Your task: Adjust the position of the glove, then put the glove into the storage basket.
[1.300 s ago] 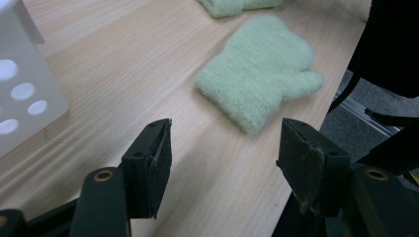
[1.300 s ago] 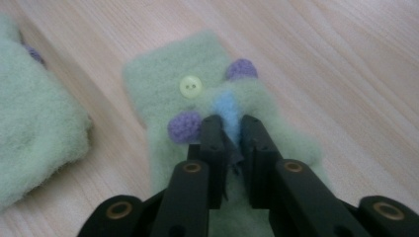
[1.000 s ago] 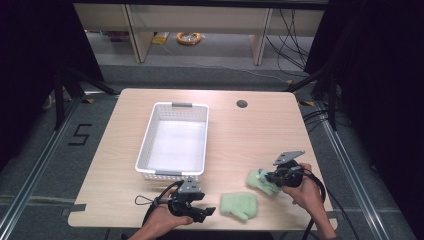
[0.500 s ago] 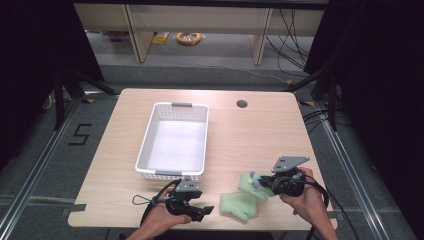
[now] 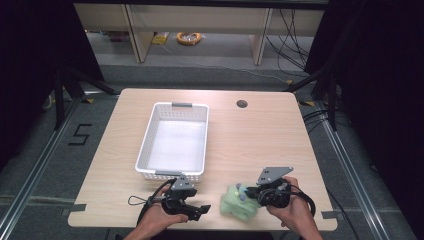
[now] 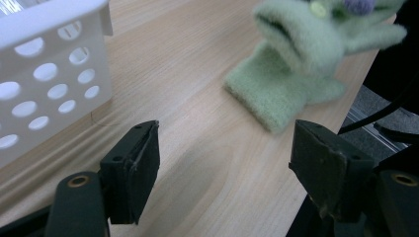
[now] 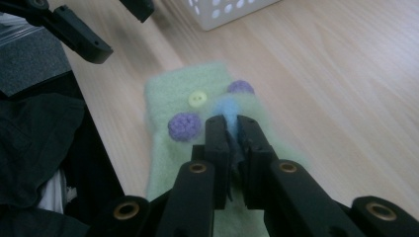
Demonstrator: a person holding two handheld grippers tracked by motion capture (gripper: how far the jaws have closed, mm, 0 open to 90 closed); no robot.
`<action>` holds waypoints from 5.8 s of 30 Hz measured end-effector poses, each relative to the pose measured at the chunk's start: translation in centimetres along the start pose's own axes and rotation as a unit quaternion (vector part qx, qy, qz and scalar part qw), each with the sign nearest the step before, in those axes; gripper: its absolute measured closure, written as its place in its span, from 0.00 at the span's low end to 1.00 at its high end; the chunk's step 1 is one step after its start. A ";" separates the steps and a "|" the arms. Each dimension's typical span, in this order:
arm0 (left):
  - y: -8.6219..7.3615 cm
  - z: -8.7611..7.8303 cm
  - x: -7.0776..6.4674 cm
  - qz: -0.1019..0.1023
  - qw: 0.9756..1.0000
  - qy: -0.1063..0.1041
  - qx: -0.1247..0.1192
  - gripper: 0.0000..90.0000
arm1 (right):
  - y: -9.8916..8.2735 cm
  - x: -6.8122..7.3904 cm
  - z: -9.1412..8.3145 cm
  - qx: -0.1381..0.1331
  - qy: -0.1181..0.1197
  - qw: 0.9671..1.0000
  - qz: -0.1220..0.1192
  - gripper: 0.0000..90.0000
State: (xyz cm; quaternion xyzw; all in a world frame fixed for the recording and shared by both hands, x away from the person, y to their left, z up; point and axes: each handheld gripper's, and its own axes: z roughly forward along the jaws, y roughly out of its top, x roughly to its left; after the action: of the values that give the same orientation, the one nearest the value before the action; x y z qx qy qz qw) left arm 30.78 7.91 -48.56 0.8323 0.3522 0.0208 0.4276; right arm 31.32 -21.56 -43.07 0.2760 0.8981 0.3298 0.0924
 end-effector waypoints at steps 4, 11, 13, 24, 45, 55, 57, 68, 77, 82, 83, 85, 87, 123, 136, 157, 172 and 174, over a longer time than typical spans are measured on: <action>-0.1 -0.1 0.0 -0.004 1.000 0.002 0.003 0.30 | 0.0 0.8 1.2 0.010 0.015 1.000 -0.016 0.94; -0.2 0.0 0.1 -0.001 1.000 0.000 0.006 0.30 | -0.2 1.2 2.1 0.018 0.011 1.000 -0.006 0.94; -0.2 0.0 0.1 -0.001 1.000 0.000 0.007 0.30 | -0.4 1.2 2.5 0.025 0.015 1.000 -0.006 0.94; -0.4 0.3 0.0 -0.001 1.000 0.000 0.014 0.31 | -1.2 1.5 3.8 0.037 -0.002 0.999 0.002 0.81; 0.1 0.7 -0.3 -0.019 1.000 -0.021 0.003 0.30 | -4.5 -1.9 0.1 -0.034 -0.030 0.990 0.134 0.49; 1.5 2.1 -1.3 -0.023 0.999 -0.040 -0.001 0.30 | -4.4 -2.0 0.4 -0.015 -0.026 0.988 0.153 0.45; 1.9 2.6 -1.4 -0.022 0.999 -0.040 0.001 0.30 | -4.5 -1.9 0.8 -0.038 -0.026 0.987 0.151 0.45; 2.5 5.3 -1.4 -0.031 0.999 -0.037 0.024 0.32 | -4.6 -2.1 1.7 -0.013 -0.034 0.988 0.147 0.44; 2.3 6.3 -1.3 -0.037 0.997 -0.048 0.038 0.33 | -5.0 -2.4 2.2 0.008 -0.032 0.987 0.160 0.44; 2.1 6.7 -1.8 -0.025 0.997 -0.050 0.046 0.35 | -5.2 -2.4 2.5 0.014 -0.036 0.986 0.162 0.44; 2.1 6.8 -1.8 -0.023 0.997 -0.052 0.049 0.36 | -5.2 -2.4 2.5 0.014 -0.036 0.986 0.163 0.44; 2.2 6.9 -1.9 -0.019 0.997 -0.051 0.051 0.37 | -5.3 -2.3 2.8 0.008 -0.036 0.985 0.166 0.44; 2.2 6.9 -2.1 -0.016 0.997 -0.048 0.054 0.37 | -5.3 -2.4 2.8 0.008 -0.037 0.985 0.167 0.44; 2.2 6.7 -2.7 -0.029 0.996 -0.039 0.069 0.43 | -4.7 -1.7 3.7 0.016 0.009 0.979 0.203 0.51; 1.7 6.8 -2.5 -0.021 0.996 -0.064 0.054 0.70 | -5.6 -2.3 4.4 -0.005 0.065 0.971 0.232 0.66; 2.0 5.9 -2.7 0.005 0.997 -0.067 0.047 0.80 | -5.1 -1.7 3.2 -0.023 0.063 0.981 0.182 0.81; 1.9 4.9 -2.7 0.005 0.997 -0.067 0.037 0.80 | -4.2 -1.2 2.9 -0.028 0.057 0.983 0.170 0.81; 2.0 4.7 -2.7 0.004 0.997 -0.068 0.036 0.80 | -4.0 -1.2 2.9 -0.029 0.060 0.983 0.168 0.81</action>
State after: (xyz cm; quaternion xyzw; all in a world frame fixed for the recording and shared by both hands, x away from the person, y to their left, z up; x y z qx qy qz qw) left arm 31.46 2.28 -49.37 0.8477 0.3199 -0.0466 0.4205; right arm 31.58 -23.16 -47.83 0.4001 0.8327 0.3826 -0.0103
